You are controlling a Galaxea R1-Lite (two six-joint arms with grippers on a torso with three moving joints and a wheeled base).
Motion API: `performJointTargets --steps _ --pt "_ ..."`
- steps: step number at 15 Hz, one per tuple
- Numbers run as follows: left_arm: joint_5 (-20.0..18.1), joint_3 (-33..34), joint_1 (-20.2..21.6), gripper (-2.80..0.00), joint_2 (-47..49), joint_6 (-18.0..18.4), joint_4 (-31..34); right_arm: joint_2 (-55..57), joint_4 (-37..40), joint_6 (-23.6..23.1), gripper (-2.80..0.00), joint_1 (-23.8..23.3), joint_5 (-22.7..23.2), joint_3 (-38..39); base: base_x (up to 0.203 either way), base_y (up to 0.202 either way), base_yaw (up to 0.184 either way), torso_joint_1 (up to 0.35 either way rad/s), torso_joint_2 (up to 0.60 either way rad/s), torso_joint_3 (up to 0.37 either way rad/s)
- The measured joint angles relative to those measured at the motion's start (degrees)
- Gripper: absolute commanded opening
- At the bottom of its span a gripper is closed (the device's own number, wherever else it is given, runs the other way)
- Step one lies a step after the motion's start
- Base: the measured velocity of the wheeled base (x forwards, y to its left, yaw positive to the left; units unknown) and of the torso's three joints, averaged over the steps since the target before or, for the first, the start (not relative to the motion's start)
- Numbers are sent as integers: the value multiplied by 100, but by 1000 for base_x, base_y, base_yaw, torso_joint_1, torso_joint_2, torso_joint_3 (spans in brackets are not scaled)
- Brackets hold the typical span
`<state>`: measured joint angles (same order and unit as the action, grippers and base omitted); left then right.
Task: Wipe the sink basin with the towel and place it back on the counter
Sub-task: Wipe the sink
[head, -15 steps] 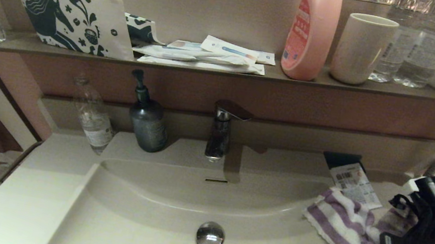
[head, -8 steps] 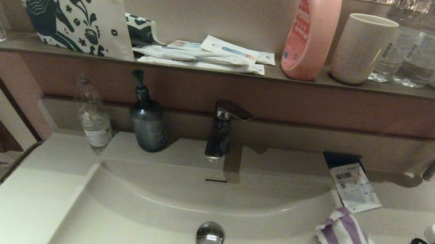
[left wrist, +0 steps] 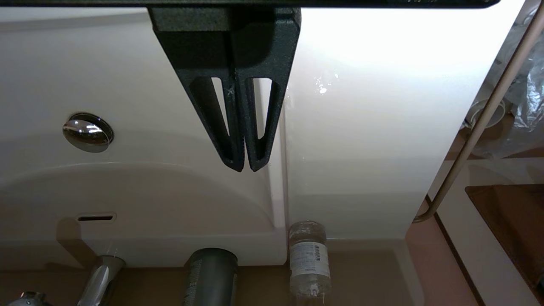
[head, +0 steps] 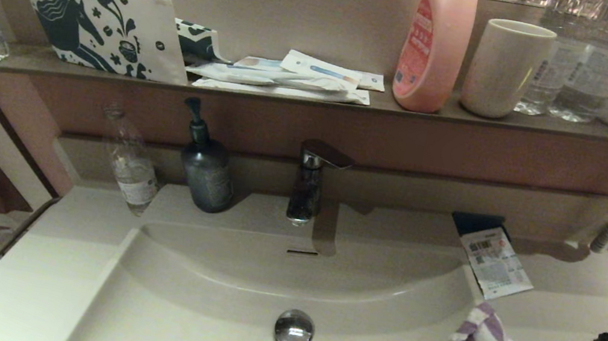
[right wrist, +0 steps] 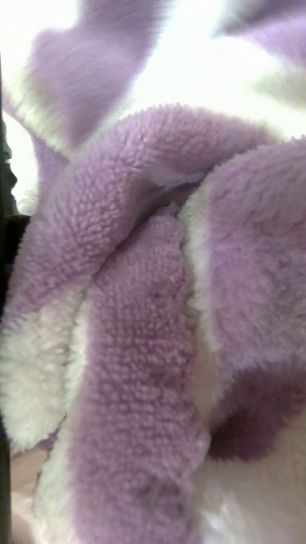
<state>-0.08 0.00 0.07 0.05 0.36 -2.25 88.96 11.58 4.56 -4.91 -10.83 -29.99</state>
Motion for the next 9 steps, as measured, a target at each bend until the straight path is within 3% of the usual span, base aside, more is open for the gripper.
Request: performJointTargets --steps 4,9 --pt "0 0 0 -280 0 -3 0 877 -804 -330 -280 -615 -48 -458 0 0 0 0 0 0" --pt "-1 0 0 -280 0 0 0 1930 -929 -326 -280 -838 -66 -1761 0 0 0 0 0 0"
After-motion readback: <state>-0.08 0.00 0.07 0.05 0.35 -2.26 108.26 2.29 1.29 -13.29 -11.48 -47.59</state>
